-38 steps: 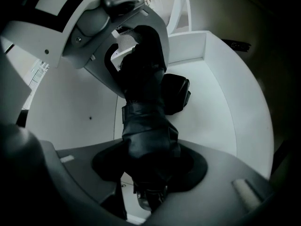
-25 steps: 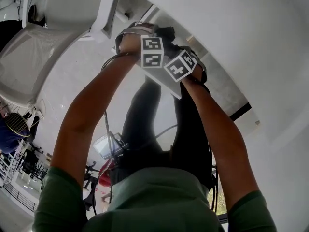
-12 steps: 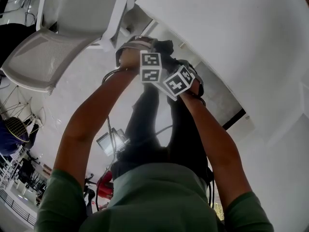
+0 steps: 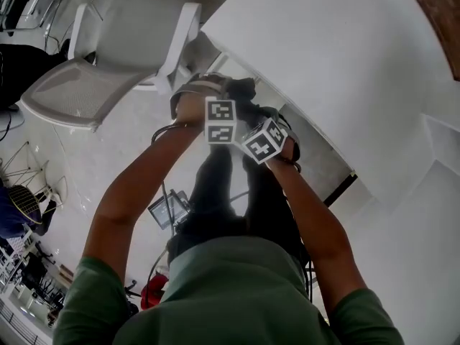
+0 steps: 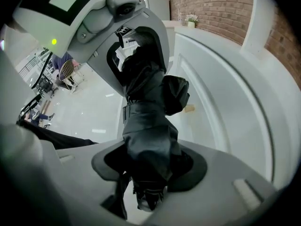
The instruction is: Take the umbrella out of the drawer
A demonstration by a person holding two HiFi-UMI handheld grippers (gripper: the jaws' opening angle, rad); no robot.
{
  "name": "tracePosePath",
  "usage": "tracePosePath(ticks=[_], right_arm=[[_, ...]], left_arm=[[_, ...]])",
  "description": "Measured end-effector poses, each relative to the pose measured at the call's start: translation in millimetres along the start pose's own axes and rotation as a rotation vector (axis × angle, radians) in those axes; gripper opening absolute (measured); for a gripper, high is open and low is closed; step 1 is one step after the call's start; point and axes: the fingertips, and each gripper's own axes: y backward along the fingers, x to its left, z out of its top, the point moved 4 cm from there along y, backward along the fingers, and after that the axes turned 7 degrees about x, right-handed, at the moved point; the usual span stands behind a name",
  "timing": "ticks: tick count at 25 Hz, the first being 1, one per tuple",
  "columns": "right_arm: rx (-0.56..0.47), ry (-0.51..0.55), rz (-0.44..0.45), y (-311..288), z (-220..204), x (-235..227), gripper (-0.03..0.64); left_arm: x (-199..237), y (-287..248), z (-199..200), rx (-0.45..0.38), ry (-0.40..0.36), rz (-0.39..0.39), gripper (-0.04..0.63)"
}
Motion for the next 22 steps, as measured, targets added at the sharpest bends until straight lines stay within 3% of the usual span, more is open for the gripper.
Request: tracePosePath(ticks=[22], right_arm=[[-0.152,-0.008,-0.201,187.3,-27.3,-4.9,0.213]], left_arm=[[16.8,184.5,66.9,-0.062,-0.084,0.223,0.342]])
